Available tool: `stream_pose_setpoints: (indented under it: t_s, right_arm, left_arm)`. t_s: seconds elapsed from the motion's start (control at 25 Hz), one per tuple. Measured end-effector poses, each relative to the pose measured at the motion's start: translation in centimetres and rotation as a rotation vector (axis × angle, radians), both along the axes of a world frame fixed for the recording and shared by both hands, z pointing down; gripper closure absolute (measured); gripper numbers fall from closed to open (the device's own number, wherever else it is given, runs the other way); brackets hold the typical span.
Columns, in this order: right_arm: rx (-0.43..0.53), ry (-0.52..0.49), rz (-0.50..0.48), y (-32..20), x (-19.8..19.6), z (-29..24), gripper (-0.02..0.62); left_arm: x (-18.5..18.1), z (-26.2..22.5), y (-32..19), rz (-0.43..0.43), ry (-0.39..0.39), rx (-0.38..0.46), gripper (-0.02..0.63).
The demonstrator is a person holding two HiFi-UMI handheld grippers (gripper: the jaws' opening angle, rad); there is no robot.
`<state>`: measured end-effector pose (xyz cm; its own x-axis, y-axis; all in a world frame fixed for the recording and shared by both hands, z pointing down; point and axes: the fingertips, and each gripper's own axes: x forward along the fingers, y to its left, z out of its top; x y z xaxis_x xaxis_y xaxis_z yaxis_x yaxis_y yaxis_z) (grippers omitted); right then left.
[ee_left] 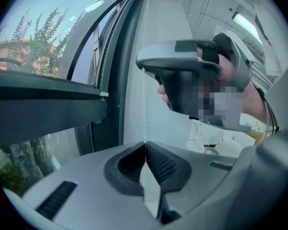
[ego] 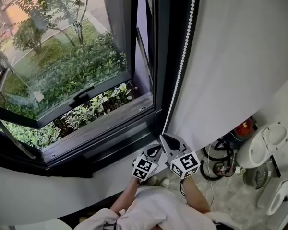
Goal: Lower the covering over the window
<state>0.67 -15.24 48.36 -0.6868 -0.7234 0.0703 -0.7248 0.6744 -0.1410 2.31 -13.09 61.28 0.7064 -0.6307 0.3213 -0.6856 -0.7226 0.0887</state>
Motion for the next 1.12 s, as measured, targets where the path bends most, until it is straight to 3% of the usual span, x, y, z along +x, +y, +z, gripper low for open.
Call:
stream_pose_setpoints:
  t_s: [0.8, 1.12]
  right_arm:
    - [-0.150, 0.088, -0.022, 1.0, 0.0, 8.8, 0.598]
    - [-0.154, 0.079, -0.022, 1.3, 0.3, 8.9, 0.598]
  left_arm:
    - [-0.6, 8.5, 2.3, 0.030, -0.057, -0.108, 0.589]
    - [-1.5, 4.9, 2.1, -0.005, -0.023, -0.062, 0.581]
